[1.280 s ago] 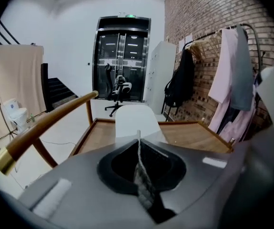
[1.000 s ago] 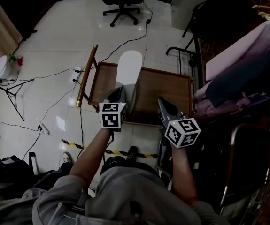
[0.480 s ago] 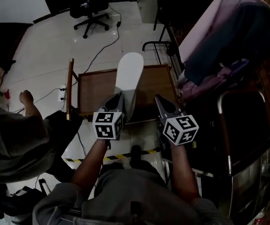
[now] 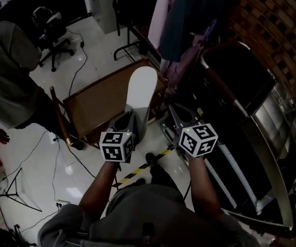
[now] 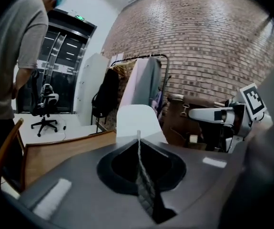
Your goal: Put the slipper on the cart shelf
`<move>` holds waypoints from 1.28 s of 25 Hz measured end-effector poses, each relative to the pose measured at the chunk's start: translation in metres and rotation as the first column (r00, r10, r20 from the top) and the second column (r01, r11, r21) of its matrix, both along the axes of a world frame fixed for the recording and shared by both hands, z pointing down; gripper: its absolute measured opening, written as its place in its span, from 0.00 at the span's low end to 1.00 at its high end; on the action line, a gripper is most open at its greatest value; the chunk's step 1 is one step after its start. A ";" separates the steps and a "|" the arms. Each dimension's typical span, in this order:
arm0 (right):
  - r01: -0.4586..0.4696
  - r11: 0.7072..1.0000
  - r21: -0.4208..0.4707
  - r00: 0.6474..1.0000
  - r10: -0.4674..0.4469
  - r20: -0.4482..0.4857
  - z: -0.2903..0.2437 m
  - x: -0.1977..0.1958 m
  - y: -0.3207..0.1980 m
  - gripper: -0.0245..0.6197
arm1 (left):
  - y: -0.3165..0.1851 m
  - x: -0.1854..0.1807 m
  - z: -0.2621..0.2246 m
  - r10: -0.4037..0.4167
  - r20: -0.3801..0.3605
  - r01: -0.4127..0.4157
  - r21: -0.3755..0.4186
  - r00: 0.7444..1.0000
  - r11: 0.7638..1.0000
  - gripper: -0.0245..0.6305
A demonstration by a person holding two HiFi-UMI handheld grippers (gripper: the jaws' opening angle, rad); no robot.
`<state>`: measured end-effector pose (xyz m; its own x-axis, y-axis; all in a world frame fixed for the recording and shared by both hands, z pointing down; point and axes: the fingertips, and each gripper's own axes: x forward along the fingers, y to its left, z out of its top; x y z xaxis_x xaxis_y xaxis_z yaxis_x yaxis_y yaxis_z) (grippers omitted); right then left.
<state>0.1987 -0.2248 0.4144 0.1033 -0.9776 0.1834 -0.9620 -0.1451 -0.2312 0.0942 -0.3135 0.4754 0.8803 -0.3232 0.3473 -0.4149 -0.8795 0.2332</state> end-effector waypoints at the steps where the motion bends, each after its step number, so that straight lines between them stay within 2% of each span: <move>1: -0.033 0.999 0.000 0.999 0.033 -0.004 -0.001 -0.005 0.016 0.04 | 0.013 -0.002 -0.001 0.037 -0.001 -0.037 -0.003 0.999 0.999 0.06; 5: -0.185 0.983 -0.008 0.983 0.185 -0.012 0.000 -0.018 0.086 0.04 | 0.066 0.000 -0.008 0.194 -0.010 -0.194 -0.013 0.981 0.981 0.06; 8: -0.264 0.964 -0.018 0.964 0.264 -0.008 0.002 -0.025 0.128 0.04 | 0.106 0.001 -0.012 0.282 -0.016 -0.282 -0.020 0.959 0.959 0.06; 17: -0.459 0.888 -0.009 0.888 0.459 0.009 0.004 -0.025 0.257 0.04 | 0.229 0.016 -0.004 0.489 0.012 -0.489 -0.023 0.872 0.872 0.06; 22: -0.520 0.854 -0.002 0.854 0.520 0.022 0.002 -0.012 0.326 0.04 | 0.297 0.035 0.001 0.553 0.039 -0.553 -0.025 0.832 0.833 0.06; 25: -0.536 0.844 -0.005 0.844 0.536 0.027 0.004 -0.001 0.363 0.04 | 0.334 0.046 0.016 0.577 0.089 -0.574 -0.055 0.812 0.817 0.06; 29: -0.564 0.826 -0.018 0.825 0.564 0.040 0.010 0.017 0.408 0.04 | 0.378 0.056 0.028 0.590 0.093 -0.584 -0.089 0.802 0.807 0.06; 32: -0.564 0.825 -0.025 0.824 0.565 0.041 0.012 0.027 0.425 0.04 | 0.395 0.062 0.028 0.580 0.079 -0.573 -0.100 0.811 0.814 0.06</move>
<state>0.2257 0.2000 0.4265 0.6281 -0.7487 0.2122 -0.6999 -0.6627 -0.2664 0.1559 0.0820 0.5032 0.8561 0.2601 0.4467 0.1388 -0.9481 0.2860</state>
